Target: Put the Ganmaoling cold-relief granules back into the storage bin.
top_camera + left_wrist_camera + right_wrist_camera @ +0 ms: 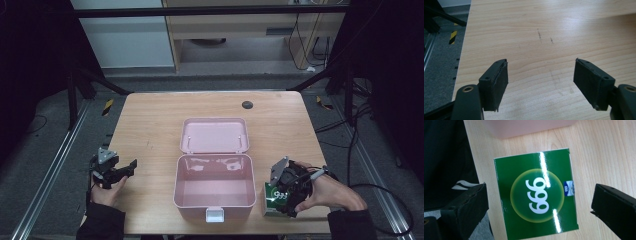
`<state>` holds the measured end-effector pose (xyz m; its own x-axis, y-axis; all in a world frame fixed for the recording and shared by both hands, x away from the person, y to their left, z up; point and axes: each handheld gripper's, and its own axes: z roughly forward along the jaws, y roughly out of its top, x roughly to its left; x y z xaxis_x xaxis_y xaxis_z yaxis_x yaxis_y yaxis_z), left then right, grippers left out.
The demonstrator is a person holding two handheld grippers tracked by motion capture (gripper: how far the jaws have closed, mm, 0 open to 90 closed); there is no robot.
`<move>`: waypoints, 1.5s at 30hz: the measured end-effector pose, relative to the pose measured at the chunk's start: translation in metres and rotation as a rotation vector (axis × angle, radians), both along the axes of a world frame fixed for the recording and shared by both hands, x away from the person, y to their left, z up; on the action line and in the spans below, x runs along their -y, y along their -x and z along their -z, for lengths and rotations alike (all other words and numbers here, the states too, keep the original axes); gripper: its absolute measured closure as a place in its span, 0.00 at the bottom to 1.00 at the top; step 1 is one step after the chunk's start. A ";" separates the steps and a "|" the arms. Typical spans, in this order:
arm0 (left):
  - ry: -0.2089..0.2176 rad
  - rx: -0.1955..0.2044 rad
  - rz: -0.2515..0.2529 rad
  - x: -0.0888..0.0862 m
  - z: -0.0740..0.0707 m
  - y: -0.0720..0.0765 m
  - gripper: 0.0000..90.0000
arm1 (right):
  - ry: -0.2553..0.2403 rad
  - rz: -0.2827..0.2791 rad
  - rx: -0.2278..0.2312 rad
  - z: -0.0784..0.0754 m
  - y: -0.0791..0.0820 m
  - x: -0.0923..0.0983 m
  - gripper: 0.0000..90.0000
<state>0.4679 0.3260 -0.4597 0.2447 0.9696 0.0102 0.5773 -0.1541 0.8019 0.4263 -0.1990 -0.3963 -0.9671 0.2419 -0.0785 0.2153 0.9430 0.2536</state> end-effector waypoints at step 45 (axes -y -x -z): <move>-0.006 -0.002 0.000 0.000 0.001 -0.001 0.30 | 0.035 -0.021 -0.047 0.042 -0.007 -0.002 0.09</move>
<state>0.4687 0.3262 -0.4606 0.2445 0.9695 0.0158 0.5793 -0.1591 0.7995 0.4335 -0.1968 -0.4379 -0.9749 0.2191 -0.0405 0.2060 0.9556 0.2107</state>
